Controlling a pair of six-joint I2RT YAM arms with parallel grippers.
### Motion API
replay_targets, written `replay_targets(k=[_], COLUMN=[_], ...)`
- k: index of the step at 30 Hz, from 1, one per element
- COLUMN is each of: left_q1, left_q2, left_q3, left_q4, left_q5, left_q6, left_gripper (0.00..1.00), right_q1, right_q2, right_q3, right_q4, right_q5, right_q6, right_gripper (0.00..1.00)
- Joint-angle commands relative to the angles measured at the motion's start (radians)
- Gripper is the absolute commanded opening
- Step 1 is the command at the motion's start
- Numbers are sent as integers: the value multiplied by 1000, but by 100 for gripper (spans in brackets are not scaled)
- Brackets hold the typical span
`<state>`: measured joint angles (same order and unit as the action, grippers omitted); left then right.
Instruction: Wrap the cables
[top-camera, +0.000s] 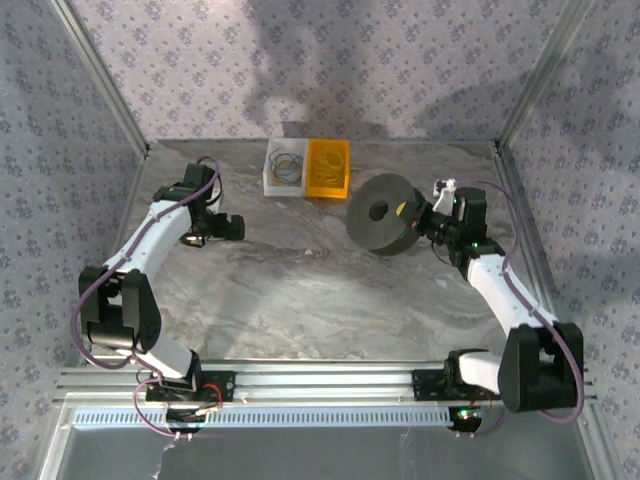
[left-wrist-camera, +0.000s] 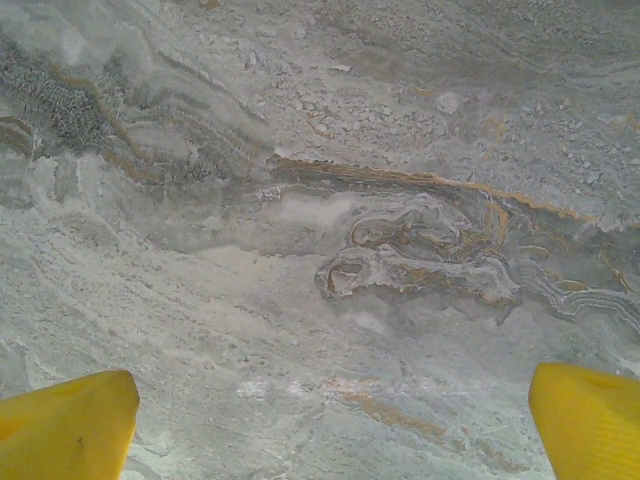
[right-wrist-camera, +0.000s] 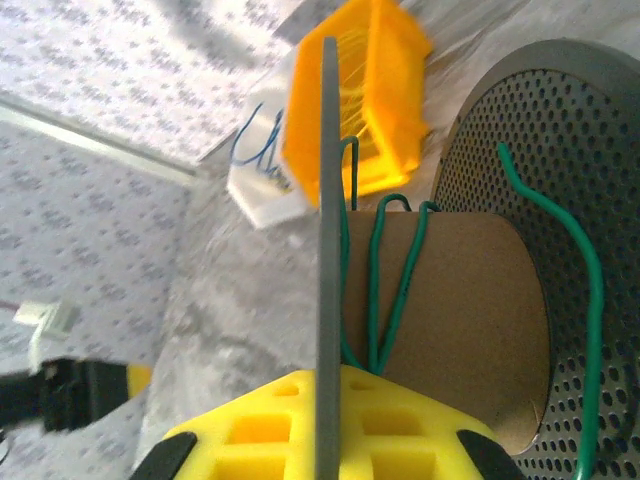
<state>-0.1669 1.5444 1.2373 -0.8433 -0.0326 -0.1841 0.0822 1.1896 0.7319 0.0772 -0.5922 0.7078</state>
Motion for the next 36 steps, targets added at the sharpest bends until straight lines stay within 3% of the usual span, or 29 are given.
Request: replay_targets(k=[1, 10, 19, 24, 31, 36], left_q1=[-6, -7, -8, -8, -10, -10], left_q2=[-29, -53, -67, -71, -76, -72], left_q3=[33, -2, -7, -10, -16, -15], left_q4=[-37, -28, -39, -44, -46, -43], left_q5=[-14, 2, 2, -3, -4, -6], left_q6=[14, -8, -8, -7, -8, -10], left_gripper=[100, 100, 100, 100, 100, 100], right_q1=[46, 267, 287, 295, 294, 297], right_q2=[-39, 135, 332, 451, 507, 497], right_q3=[-46, -44, -1, 25, 69, 157], right_q4=[15, 156, -19, -1, -34, -208], right_q5=[-138, -210, -138, -98, -66, -18], right_q6=[92, 188, -71, -138, -188, -301], right_gripper=[0, 0, 0, 0, 15, 32])
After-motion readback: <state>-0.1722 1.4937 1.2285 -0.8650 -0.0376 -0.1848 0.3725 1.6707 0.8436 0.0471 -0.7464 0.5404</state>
